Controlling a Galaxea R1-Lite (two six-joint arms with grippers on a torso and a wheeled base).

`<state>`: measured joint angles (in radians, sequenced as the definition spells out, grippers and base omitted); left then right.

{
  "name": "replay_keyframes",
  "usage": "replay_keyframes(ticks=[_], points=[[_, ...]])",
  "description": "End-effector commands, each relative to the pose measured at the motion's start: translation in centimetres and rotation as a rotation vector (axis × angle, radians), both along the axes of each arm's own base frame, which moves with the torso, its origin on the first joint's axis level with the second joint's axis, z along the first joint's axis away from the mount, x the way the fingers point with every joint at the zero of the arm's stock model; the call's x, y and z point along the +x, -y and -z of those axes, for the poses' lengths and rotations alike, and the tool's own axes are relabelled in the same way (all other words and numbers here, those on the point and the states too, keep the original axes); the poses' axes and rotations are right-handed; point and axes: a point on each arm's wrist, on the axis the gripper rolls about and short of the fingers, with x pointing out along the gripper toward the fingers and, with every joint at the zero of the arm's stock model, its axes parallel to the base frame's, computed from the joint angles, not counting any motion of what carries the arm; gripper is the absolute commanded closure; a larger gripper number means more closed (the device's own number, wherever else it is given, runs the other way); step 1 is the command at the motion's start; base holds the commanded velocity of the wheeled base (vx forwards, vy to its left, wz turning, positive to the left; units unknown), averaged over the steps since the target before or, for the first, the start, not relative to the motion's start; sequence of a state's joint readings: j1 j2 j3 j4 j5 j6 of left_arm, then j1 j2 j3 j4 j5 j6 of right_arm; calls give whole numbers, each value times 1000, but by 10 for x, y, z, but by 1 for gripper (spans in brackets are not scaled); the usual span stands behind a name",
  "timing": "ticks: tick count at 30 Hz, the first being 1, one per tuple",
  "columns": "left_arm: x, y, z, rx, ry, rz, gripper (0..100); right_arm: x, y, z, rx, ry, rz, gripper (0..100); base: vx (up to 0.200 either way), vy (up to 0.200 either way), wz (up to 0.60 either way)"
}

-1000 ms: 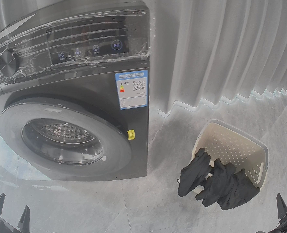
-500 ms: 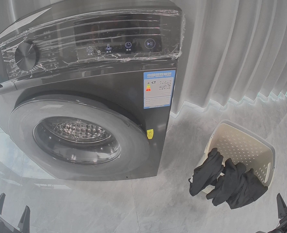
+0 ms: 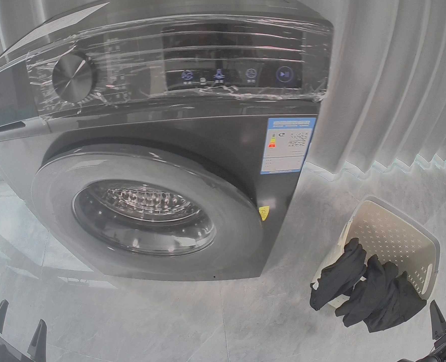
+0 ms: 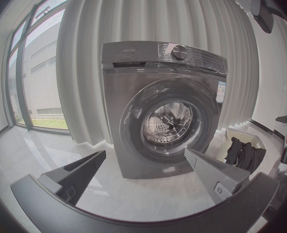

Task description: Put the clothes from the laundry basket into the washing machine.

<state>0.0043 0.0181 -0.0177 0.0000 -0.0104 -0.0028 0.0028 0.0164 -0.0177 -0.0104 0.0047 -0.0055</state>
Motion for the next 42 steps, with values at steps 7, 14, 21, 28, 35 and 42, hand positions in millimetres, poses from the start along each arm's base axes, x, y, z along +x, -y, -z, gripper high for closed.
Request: replay_keyframes(ticks=[7,14,21,28,35,42], points=[[0,0,5,-5,2,2,0,1,0,5,-1,-15,0,0,0,86,0],[0,0,5,-2,0,0,0,1,0,5,-1,-15,0,0,0,200,0],[0,0,5,0,0,0,0,1,0,5,-1,-15,0,0,0,143,0],[0,0,5,-3,0,0,0,1,0,5,-1,-15,0,0,0,86,0],[0,0,5,1,0,0,0,1,0,5,-1,-13,-2,0,0,171,0],[0,0,5,1,0,0,0,1,0,5,-1,-13,-3,0,0,0,0]])
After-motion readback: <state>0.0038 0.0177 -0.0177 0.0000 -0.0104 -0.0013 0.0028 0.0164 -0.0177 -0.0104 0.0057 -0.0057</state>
